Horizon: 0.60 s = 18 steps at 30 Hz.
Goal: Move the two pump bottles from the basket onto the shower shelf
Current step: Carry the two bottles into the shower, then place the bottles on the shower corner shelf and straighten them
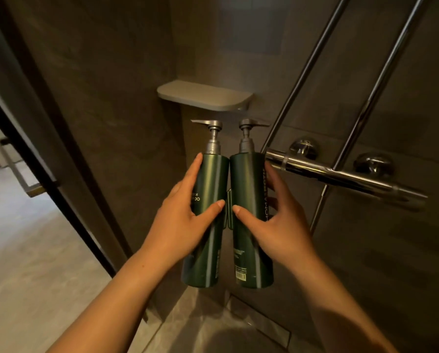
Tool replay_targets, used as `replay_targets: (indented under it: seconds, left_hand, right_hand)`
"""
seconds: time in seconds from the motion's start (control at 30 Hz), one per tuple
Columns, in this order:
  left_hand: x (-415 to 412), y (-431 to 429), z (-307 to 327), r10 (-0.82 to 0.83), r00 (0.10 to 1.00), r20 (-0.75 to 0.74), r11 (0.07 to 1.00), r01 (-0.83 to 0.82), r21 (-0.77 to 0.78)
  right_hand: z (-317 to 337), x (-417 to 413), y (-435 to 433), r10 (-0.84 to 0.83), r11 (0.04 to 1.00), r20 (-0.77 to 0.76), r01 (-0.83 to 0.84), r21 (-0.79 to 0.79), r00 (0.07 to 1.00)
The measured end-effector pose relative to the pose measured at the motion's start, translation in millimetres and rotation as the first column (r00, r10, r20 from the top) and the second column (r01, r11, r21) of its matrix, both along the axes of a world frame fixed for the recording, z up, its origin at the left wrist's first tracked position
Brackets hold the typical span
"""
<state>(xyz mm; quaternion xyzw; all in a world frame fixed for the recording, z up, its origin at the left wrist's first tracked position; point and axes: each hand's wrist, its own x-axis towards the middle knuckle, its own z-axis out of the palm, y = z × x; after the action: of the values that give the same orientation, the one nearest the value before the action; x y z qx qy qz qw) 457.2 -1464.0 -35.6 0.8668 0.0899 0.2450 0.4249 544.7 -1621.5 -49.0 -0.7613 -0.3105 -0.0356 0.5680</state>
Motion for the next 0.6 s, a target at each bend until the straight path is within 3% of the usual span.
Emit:
replay_targets:
  seconds: [0.6]
  left_hand:
    - [55.6,92.1,69.3,-0.048,0.985,0.167,0.996,0.034,0.084]
  right_hand:
    - [77.1,53.7,85.8,-0.022,0.995,0.144,0.008,0.098,0.989]
